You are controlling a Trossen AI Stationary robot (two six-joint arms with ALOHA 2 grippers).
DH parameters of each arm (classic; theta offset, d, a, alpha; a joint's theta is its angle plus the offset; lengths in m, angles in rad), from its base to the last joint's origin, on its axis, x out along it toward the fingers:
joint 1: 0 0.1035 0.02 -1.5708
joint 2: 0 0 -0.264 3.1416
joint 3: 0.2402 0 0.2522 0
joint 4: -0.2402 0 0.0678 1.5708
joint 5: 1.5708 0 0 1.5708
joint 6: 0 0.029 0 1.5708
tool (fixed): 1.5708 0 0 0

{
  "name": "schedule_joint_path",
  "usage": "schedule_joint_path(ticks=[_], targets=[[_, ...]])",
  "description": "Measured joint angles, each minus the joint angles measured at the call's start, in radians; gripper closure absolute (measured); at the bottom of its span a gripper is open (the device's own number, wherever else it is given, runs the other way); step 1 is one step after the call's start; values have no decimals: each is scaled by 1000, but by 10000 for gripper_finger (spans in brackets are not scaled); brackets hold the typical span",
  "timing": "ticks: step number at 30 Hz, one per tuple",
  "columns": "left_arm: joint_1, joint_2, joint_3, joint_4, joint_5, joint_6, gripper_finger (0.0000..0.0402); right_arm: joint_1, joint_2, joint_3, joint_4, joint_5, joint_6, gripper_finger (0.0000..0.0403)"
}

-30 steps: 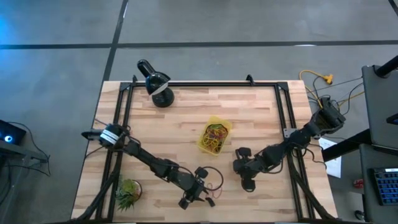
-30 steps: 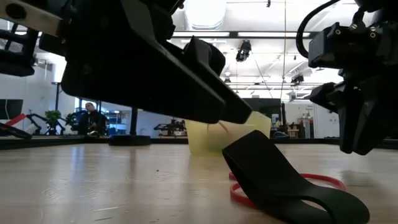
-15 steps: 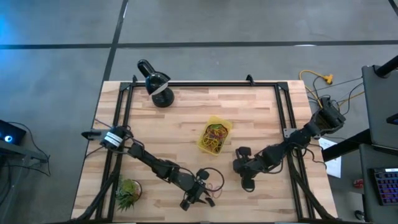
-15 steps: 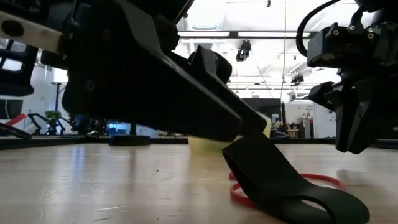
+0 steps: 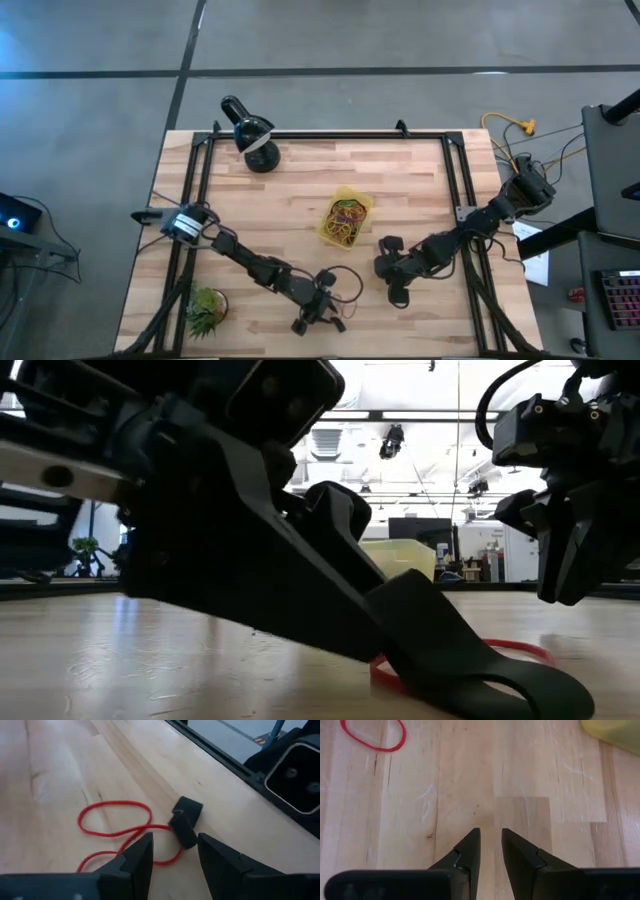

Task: Pick and place rubber bands into bin
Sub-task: Put the black rubber band into the yellow bin

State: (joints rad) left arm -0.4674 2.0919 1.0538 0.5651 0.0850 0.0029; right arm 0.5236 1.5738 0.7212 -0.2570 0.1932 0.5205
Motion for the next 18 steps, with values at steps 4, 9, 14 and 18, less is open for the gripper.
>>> schedule_joint_path(ticks=[4,9,14,18], targets=[[4,3,0,3,-1,-6,262,0,0,0,2,0,0,326],[3,3,0,3,-1,-6,262,0,0,0,2,0,0,324],[3,3,0,21,7,-6,262,0,0,0,2,0,0,331],[3,3,0,39,30,-1,269,0,0,0,2,0,0,334]])
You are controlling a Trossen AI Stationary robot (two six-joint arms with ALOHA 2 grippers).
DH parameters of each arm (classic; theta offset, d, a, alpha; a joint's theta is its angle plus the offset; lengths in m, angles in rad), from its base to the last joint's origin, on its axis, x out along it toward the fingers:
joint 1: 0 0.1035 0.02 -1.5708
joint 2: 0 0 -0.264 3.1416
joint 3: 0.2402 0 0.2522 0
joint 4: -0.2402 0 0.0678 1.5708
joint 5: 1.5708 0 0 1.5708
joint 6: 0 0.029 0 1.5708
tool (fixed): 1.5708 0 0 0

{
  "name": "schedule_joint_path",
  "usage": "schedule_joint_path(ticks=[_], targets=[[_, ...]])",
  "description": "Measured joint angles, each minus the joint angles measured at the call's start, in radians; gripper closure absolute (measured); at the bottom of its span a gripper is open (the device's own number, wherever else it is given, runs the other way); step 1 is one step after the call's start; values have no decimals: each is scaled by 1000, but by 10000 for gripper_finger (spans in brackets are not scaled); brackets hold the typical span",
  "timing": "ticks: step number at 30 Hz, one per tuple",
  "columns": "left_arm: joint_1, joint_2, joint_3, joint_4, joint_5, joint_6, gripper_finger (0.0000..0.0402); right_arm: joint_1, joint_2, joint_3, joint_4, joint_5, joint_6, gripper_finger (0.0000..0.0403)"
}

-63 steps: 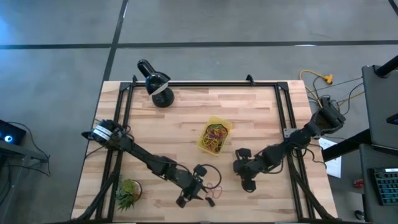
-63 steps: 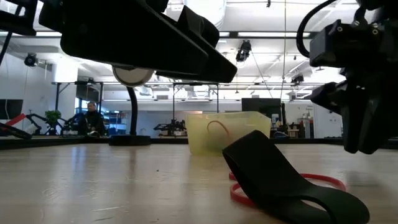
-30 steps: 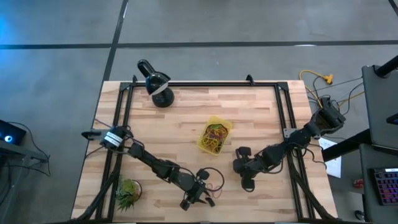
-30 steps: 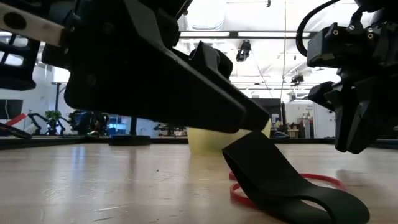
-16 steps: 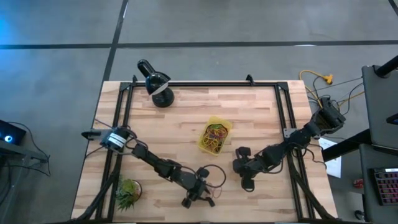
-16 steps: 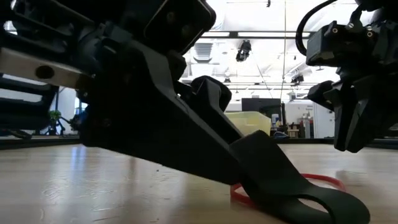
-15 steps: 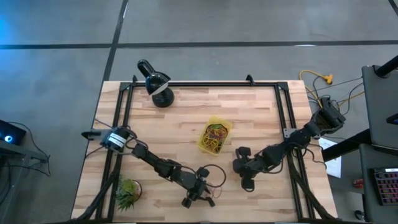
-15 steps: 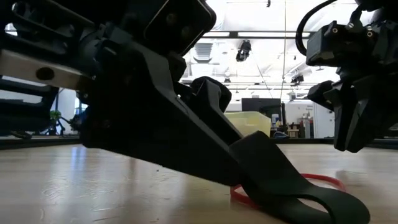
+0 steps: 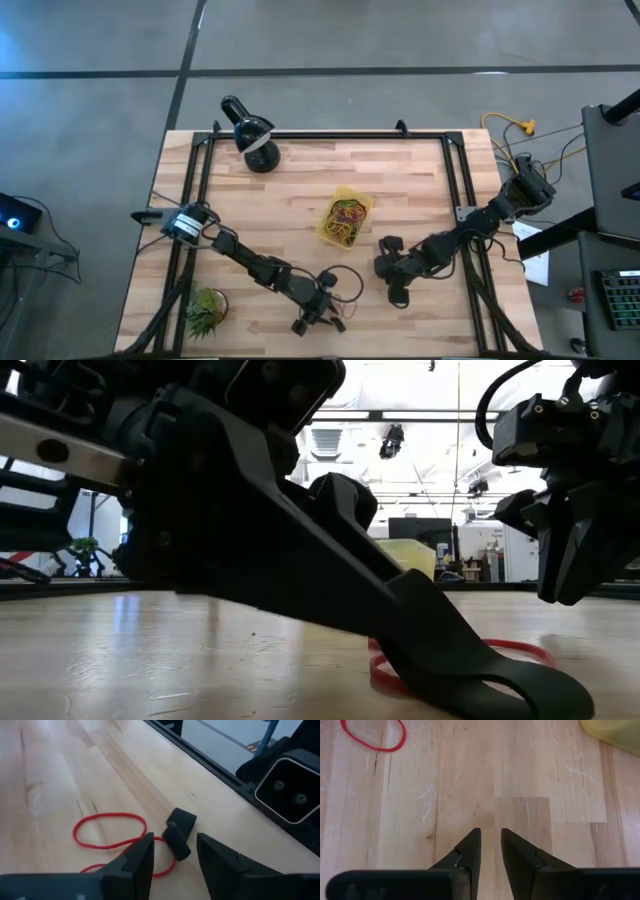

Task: Pick and place rubber bands into bin
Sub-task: Put the black rubber band into the yellow bin

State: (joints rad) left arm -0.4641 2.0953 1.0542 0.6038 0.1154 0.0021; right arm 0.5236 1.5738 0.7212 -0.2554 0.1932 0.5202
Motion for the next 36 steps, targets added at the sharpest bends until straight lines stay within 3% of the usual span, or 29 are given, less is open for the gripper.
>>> schedule_joint_path(ticks=[7,16,26,29,36], targets=[[0,0,0,-4,11,2,310,0,0,0,0,0,0,335],[4,0,0,-6,11,21,391,0,0,0,0,0,0,335],[11,-61,0,-6,-5,67,400,0,0,0,0,0,0,335],[20,-99,-2,-17,-83,90,400,0,0,0,-1,0,-1,335],[87,-151,-14,-18,-380,163,400,0,0,-2,0,0,-3,335]])
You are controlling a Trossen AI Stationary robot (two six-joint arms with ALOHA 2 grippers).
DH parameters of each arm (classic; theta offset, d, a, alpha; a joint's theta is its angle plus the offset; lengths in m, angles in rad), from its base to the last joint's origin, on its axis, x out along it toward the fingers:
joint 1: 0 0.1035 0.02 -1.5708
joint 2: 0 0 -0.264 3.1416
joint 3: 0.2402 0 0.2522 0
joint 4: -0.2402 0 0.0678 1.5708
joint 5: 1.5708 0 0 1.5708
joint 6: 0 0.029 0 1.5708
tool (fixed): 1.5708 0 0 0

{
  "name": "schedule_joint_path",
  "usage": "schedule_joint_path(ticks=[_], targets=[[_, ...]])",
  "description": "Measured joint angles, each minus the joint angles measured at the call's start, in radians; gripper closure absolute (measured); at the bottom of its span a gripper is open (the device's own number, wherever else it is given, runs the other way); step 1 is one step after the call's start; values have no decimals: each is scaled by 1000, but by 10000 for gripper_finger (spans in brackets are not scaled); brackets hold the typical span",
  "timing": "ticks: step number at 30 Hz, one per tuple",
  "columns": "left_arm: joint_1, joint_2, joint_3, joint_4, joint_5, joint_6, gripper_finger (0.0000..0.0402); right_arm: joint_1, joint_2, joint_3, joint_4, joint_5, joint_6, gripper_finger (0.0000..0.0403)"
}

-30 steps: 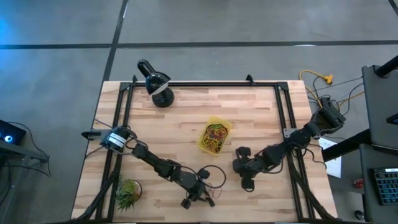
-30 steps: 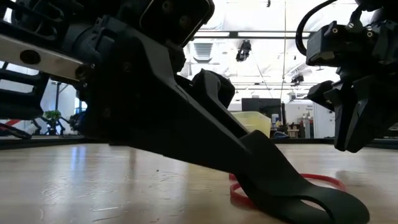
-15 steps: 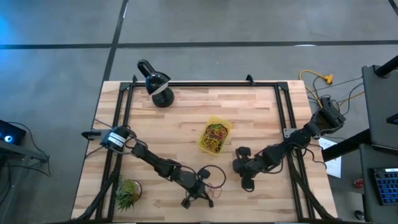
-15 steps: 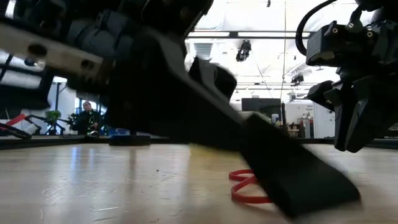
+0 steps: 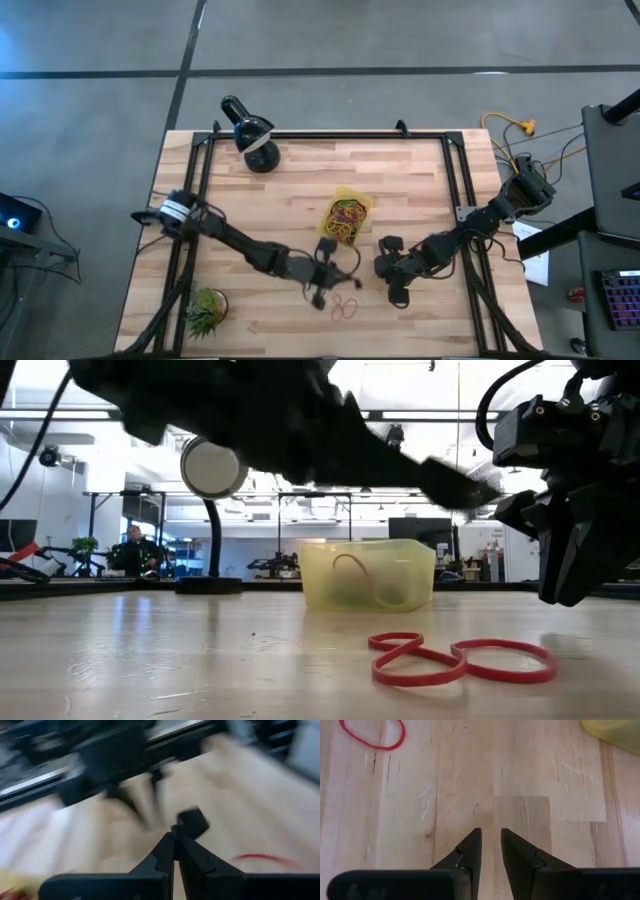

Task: Pick and place rubber bands into bin
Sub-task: Put the black rubber band into the yellow bin

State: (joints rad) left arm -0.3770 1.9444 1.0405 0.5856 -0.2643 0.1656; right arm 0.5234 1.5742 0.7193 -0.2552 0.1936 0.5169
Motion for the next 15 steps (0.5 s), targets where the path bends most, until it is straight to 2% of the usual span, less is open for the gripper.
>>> schedule_joint_path(ticks=[3,15], targets=[[46,-1,0,-7,-67,3,400,0,0,0,-1,0,0,335],[186,-17,1,-4,-101,18,400,0,0,-15,-1,0,-1,335]])
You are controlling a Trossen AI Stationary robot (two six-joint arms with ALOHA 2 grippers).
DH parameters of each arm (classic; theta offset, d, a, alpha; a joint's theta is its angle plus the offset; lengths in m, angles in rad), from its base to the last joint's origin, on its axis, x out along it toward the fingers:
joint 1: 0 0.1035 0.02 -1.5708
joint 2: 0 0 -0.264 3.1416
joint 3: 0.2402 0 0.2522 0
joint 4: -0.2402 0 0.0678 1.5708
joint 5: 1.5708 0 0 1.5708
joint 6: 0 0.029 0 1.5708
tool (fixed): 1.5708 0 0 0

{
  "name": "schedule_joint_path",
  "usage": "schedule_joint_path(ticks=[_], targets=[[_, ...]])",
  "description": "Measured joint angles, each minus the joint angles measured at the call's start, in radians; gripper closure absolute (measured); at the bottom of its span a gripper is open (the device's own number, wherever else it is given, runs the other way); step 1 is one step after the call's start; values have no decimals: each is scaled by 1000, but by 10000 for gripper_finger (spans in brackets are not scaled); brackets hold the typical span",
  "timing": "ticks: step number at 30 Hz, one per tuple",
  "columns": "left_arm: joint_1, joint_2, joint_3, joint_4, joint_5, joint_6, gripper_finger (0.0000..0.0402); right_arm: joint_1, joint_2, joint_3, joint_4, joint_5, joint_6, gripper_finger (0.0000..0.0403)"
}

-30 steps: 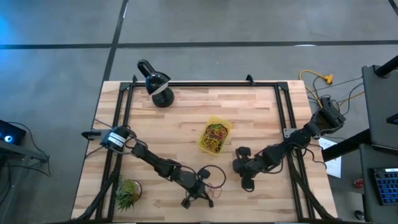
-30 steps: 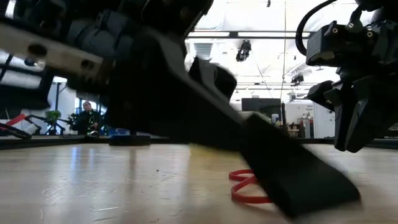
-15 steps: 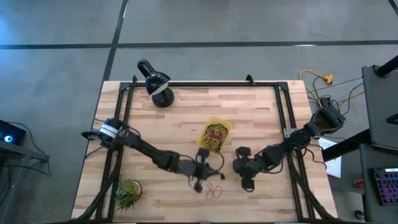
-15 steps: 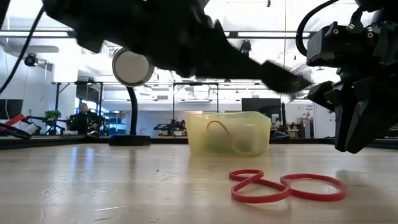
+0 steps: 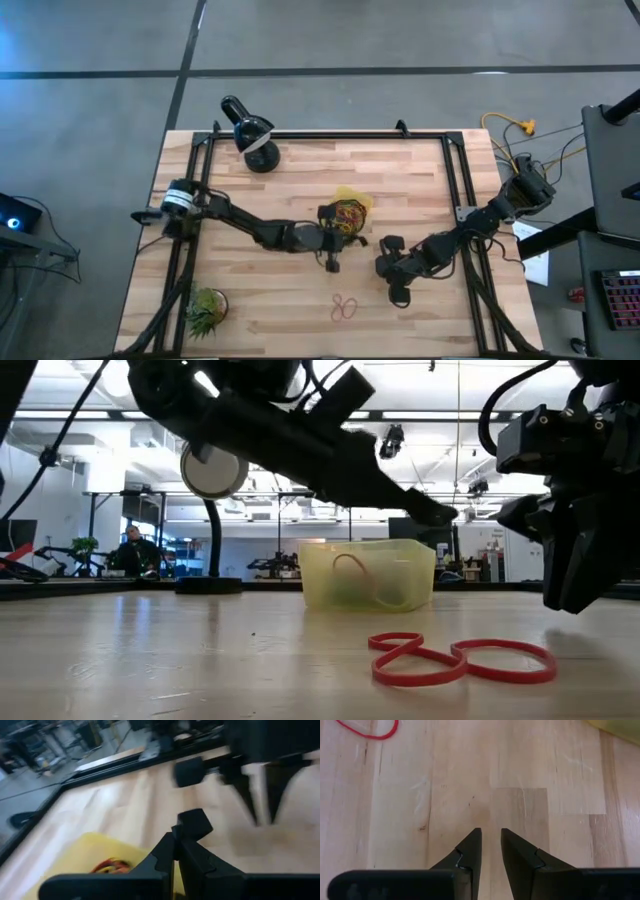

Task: Pick and place rubber bands into bin
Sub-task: Put the black rubber band into the yellow bin, then put the red rubber band into the yellow bin

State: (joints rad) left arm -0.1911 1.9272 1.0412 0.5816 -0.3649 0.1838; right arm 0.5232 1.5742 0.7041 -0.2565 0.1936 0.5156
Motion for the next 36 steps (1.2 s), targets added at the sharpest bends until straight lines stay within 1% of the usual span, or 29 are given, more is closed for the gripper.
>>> schedule_joint_path(ticks=[4,7,9,14,17,23,27,32,36], targets=[[28,-17,1,-44,-46,14,400,0,0,-5,0,2,0,335],[48,-38,-1,-122,-115,6,400,0,0,-5,0,15,-2,335],[58,-53,-1,-175,-137,-15,400,0,0,-6,1,16,-3,335],[72,-76,-1,-238,-142,-69,397,0,0,-6,2,16,-3,335],[72,-80,-1,-235,-139,-72,377,0,0,-6,2,17,-3,335],[72,-86,-1,-234,-138,-72,316,0,0,-6,2,18,-3,335],[71,-104,-1,-234,-138,-71,286,0,0,-6,2,18,-3,335],[44,-160,-1,-236,-138,-38,272,0,0,-6,9,18,-3,335],[-5,-238,-1,-323,-134,-13,272,0,0,-6,82,17,-31,335]])
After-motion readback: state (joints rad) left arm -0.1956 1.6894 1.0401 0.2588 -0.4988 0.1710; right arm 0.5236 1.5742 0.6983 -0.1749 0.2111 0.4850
